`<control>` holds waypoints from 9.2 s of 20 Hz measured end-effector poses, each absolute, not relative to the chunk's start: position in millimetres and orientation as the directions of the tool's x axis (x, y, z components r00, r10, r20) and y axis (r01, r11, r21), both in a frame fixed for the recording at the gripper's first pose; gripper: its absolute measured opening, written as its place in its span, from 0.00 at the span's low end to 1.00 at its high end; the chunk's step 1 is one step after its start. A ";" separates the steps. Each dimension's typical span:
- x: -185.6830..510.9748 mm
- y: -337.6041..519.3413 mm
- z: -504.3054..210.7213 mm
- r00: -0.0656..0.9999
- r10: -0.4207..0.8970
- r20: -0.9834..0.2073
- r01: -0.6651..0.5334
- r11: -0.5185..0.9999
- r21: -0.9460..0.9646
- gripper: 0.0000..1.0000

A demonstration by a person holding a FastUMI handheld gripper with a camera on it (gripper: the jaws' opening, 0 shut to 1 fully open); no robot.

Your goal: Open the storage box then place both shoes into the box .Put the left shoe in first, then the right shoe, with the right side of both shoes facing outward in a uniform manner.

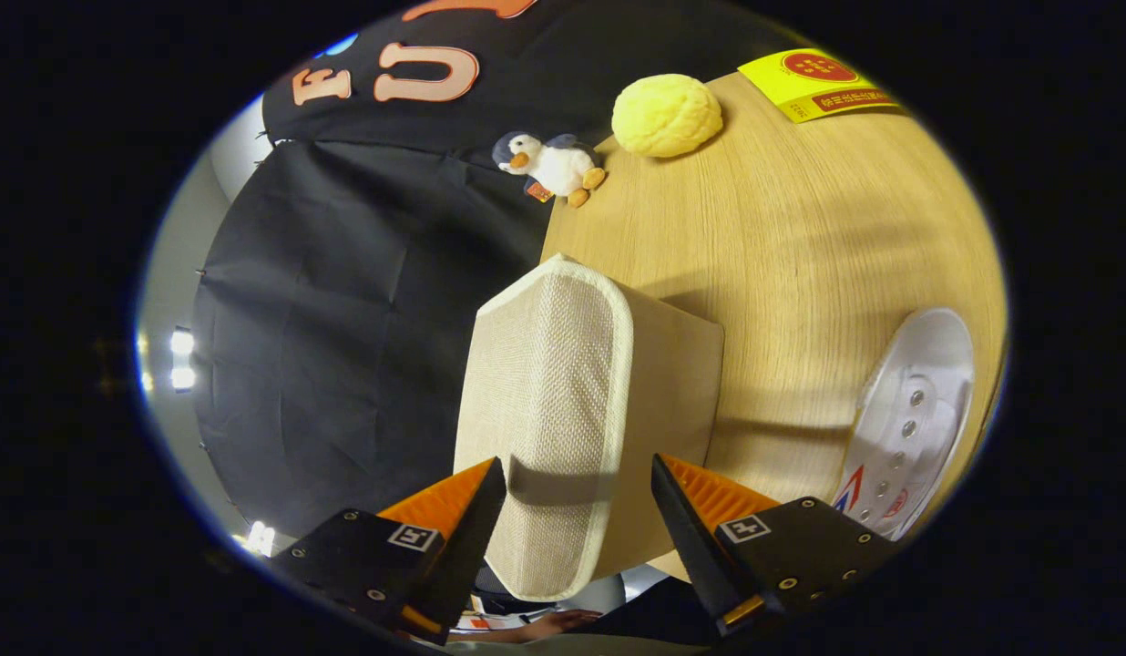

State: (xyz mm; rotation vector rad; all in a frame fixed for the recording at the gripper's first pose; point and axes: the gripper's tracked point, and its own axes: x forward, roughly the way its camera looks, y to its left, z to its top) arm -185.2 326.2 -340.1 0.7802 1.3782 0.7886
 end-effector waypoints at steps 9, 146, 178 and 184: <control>-167.3 314.1 -273.3 0.062 0.876 -0.479 -0.115 0.483 0.868 0.53; -112.5 263.1 -270.9 0.618 0.367 -0.695 -0.181 0.927 0.328 0.02; -180.9 471.7 -362.3 0.223 0.456 -0.862 0.015 0.882 0.470 0.25; -172.5 432.2 -323.8 0.312 0.525 -0.792 -0.169 0.851 0.497 0.49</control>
